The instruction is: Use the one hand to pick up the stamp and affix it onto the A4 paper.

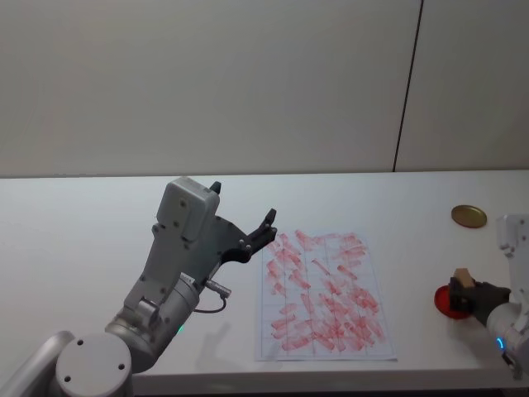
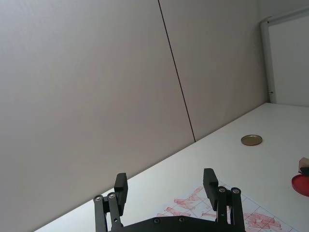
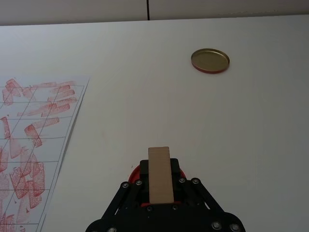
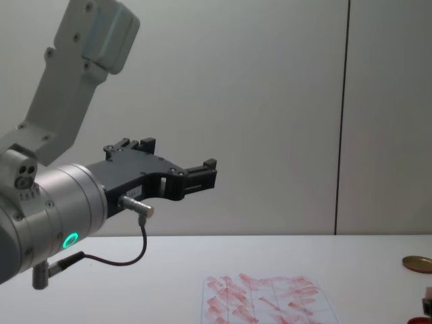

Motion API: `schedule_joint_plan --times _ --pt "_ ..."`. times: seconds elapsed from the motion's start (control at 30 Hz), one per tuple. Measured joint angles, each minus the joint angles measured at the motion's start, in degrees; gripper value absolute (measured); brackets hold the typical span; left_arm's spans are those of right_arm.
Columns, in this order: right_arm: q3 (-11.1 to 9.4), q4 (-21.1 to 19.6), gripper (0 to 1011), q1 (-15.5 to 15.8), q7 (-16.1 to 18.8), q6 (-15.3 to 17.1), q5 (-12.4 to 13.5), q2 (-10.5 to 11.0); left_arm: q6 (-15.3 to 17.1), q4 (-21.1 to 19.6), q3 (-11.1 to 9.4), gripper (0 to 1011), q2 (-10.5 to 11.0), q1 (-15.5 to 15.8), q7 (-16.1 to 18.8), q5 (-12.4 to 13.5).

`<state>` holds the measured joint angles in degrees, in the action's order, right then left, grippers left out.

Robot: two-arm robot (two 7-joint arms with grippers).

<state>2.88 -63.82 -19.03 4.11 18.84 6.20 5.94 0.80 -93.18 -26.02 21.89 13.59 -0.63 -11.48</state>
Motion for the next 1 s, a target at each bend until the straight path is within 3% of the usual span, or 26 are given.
schedule_joint_plan --times 0.13,0.53,0.63,1.0 --pt "0.0 1.4 232 -0.6 0.2 -0.7 0.3 0.0 0.0 0.0 0.0 993 0.0 0.0 0.0 0.0" --pt "0.0 3.4 608 -1.7 1.1 -3.2 0.9 -0.2 0.0 0.0 0.0 993 0.0 0.0 0.0 0.0" --pt "0.0 1.9 748 -1.1 1.4 -3.8 1.0 -0.2 0.0 0.0 0.0 993 0.0 0.0 0.0 0.0" --pt "-0.6 -5.5 1001 2.6 2.4 -6.8 1.5 0.5 0.0 0.0 0.0 993 0.0 0.0 0.0 0.0"
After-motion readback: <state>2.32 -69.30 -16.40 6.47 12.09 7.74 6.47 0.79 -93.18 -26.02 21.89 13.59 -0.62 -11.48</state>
